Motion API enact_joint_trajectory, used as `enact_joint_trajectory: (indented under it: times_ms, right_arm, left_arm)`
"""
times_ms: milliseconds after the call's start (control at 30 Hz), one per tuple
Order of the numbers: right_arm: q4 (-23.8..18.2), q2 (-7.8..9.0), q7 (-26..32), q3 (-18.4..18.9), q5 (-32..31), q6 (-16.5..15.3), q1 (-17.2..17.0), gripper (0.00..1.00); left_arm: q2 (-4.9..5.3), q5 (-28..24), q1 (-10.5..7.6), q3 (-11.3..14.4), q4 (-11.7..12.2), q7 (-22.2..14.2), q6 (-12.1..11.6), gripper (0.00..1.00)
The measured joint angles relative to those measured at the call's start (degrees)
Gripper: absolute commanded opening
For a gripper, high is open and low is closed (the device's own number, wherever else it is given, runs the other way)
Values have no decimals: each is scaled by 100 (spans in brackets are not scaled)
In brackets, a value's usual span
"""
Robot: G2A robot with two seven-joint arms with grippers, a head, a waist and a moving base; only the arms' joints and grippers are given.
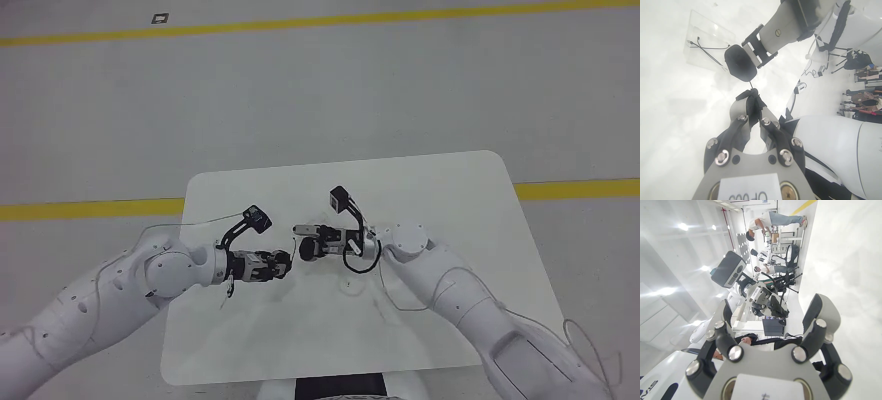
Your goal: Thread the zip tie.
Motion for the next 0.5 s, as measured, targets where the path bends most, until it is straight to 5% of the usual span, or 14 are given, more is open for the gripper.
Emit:
enact_joint_trajectory:
  times_ms: [67, 167, 500]
  right_arm:
    - [50, -34, -2, 23, 2, 0, 5, 64]
    - [98, -87, -71, 71, -58, 0, 9, 49]
    - [323, -268, -139, 204, -208, 0, 52, 44]
  left_arm:
    - [0, 0, 0, 0, 0, 0, 0, 0]
    - [0, 0, 0, 0, 0, 0, 0, 0]
    - [0, 0, 0, 0, 0, 0, 0, 0]
